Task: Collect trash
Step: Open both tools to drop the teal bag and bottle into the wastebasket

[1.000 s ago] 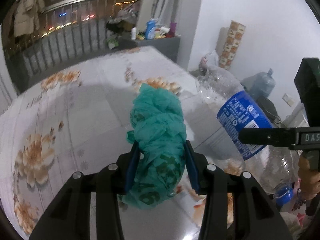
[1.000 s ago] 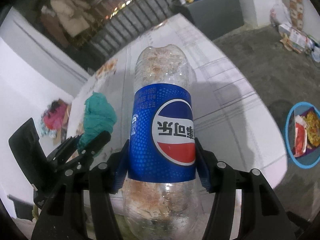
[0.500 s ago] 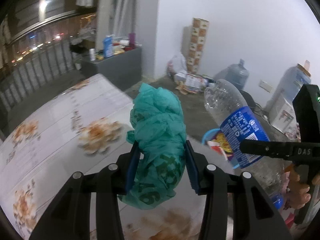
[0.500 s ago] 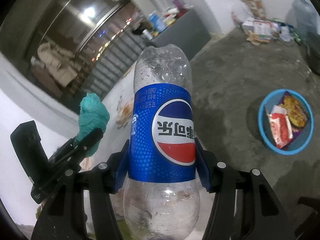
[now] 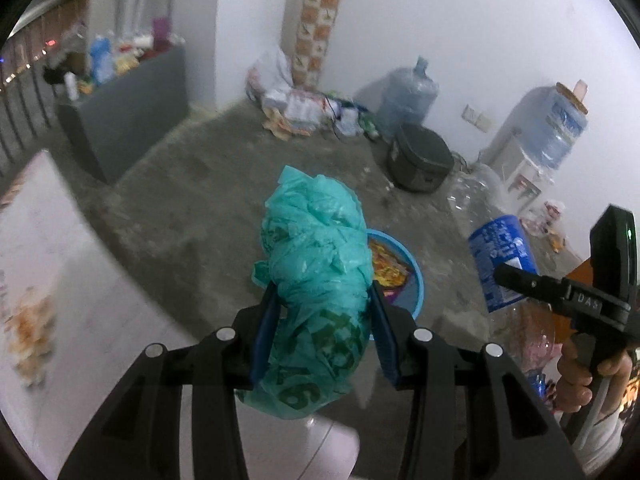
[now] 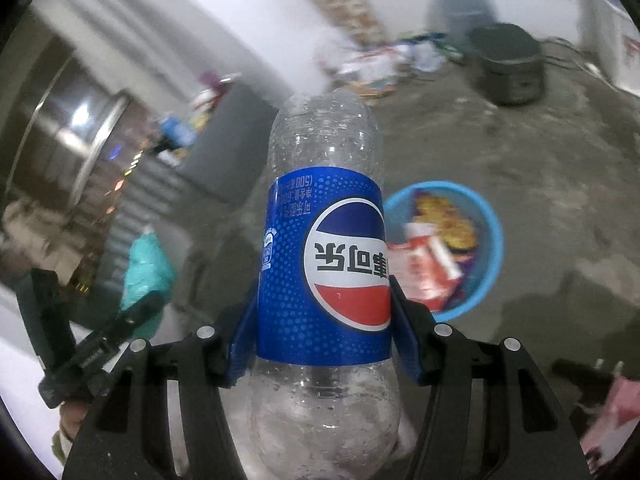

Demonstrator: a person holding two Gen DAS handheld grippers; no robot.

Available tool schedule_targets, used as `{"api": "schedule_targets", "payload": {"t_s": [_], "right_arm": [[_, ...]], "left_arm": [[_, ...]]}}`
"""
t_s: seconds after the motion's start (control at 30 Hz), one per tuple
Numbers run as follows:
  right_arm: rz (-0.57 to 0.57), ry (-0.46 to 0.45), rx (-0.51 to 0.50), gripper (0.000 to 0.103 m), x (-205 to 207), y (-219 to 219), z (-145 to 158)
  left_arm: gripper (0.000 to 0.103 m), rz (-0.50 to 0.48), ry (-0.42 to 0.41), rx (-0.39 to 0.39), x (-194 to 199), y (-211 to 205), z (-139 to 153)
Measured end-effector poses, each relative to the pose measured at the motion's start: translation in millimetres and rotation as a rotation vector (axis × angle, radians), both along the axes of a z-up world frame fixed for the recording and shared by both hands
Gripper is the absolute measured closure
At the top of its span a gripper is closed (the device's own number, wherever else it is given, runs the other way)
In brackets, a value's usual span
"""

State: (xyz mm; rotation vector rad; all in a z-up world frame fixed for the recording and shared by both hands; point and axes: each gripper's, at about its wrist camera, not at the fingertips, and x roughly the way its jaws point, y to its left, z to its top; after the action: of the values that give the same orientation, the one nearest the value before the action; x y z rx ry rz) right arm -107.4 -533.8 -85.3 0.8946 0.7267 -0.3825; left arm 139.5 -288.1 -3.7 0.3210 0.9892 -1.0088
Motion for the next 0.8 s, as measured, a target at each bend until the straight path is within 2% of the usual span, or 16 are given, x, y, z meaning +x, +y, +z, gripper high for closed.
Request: {"api": "schedule_targets", "payload": {"t_s": [0.23,0.37,0.43,0.47,0.5,0.57,0.63,0.8], "right_arm": [[-0.015,0.101,0.069,0.047,20,-19,-47],[0.011,0.128,0.103,0.045,39,-41,-67],[0.026,0.144,0.102,0.044,49,-52,-76],[0.028,0.156,0.098,0.041,54,-58,-83],[0.008,0.188,0.089,0.038,56,-65,-92],[-0.031,0.229,0.104,0.037,58,-74,-108],[-0.045,0.224,0.126,0.037,53,-77,-113],[-0.046,0.196,0.119,0.037,44,-73,-110]], "left_arm": [[0.06,-0.027,0.139,0.108,19,-87,-59],[0.059,-0.053,0.194,0.094,23,-127,-75],[0.052,-0.062,0.22,0.091,25,-144,-85],[0.041,-0.067,0.245,0.096,27,-153,-93],[0.038,-0.066,0.263,0.103,28,-161,-100],[0.038,-0.042,0.291,0.135,31,-170,-113],[0.038,-0.025,0.327,0.125,32,-170,-117],[0.038,-0.037,0.317,0.09,26,-158,-108]]}}
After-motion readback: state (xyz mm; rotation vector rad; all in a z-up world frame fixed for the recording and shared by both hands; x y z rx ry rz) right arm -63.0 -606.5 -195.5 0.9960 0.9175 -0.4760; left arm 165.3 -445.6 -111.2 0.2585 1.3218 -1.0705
